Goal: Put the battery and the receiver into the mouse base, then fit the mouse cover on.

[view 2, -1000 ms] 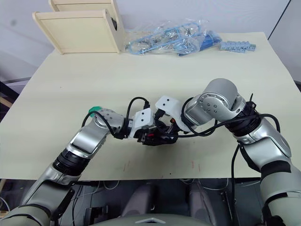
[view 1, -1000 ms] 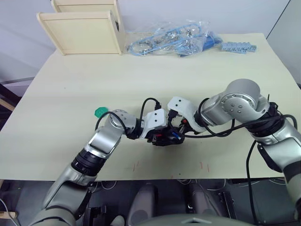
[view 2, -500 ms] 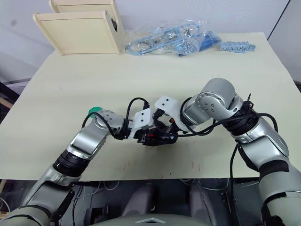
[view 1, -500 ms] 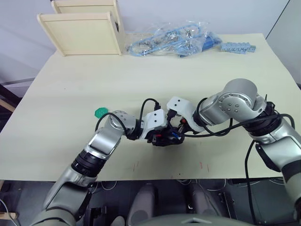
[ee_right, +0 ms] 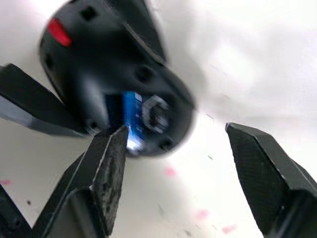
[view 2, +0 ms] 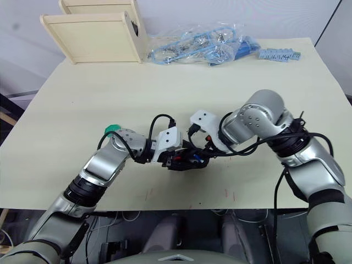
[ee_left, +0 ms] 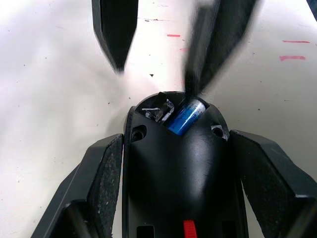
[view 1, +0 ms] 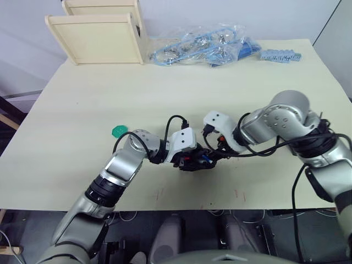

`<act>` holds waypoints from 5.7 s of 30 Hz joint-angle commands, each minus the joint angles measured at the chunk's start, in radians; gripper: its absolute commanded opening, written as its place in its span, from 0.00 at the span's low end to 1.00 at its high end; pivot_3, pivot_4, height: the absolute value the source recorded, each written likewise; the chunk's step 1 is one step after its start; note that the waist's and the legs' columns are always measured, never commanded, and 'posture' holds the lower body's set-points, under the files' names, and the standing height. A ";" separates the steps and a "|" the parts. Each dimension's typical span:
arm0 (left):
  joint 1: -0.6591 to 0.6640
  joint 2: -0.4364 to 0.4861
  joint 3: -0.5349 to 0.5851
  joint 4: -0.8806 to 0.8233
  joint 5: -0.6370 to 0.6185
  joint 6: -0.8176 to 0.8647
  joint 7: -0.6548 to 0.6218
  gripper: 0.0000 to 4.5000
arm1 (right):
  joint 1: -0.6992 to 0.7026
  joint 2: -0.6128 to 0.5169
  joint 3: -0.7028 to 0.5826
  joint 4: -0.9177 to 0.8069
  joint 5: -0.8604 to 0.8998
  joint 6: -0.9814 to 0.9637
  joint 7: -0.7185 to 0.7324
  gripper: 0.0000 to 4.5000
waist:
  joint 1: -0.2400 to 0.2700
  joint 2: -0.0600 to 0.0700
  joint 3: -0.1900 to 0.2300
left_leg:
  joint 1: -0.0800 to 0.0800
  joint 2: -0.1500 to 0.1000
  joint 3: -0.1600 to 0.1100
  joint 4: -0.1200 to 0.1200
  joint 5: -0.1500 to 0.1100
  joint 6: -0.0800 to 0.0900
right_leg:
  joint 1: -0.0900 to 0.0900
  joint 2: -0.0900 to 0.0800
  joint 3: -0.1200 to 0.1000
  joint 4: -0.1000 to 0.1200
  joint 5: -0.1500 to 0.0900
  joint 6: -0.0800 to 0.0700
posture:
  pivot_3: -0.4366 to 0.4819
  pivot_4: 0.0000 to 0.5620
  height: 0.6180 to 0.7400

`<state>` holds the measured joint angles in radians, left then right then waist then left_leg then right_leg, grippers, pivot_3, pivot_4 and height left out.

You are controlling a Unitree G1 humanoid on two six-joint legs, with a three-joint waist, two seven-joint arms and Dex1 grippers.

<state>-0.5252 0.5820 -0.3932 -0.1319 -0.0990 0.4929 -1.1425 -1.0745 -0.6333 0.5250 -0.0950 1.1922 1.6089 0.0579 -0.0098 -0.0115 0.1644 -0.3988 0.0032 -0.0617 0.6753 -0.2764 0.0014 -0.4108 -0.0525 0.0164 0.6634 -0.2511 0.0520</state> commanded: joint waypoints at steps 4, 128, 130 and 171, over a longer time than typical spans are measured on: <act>0.009 -0.005 -0.034 0.005 0.021 0.004 0.011 0.65 | 0.070 -0.032 -0.205 -0.137 0.098 0.006 -0.032 0.67 | -0.001 0.000 0.000 | 0.000 0.000 0.000 0.000 0.000 0.000 | 0.000 0.000 0.000 0.000 0.000 0.000 | 0.48 0.27 1.00; 0.024 0.008 0.026 0.043 -0.035 -0.041 0.001 0.65 | 1.402 -0.064 -0.881 -0.721 -0.435 -1.002 0.719 0.99 | -0.001 0.001 -0.004 | 0.008 0.000 0.001 -0.001 0.000 0.000 | 0.007 0.002 0.002 0.000 0.000 0.001 | 0.48 0.27 1.00; 0.024 0.001 0.050 0.037 -0.055 -0.040 0.008 0.87 | 1.441 -0.056 -0.896 -0.730 -0.442 -1.018 0.713 1.00 | -0.002 0.001 -0.004 | 0.008 0.000 0.001 -0.001 0.000 0.000 | 0.007 0.002 0.002 0.000 0.000 0.001 | 0.48 0.27 1.00; 0.764 0.120 0.856 -0.184 -0.711 -0.179 -0.305 0.99 | 1.036 -0.181 -0.912 -0.250 -0.571 -0.757 0.465 1.00 | -0.005 0.000 -0.002 | 0.017 0.004 0.011 -0.006 0.000 0.000 | 0.010 0.004 0.010 -0.002 -0.001 0.000 | 0.48 0.27 1.00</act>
<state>0.2395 0.7060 0.4443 -0.2940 -0.7876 0.3283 -1.4580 -0.0241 -0.8004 -0.3849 -0.3420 0.6079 0.8246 0.5277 -0.0145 -0.0112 0.1628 -0.3817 0.0073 -0.0506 0.6692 -0.2767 0.0011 -0.4013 -0.0489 0.0267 0.6613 -0.2518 0.0517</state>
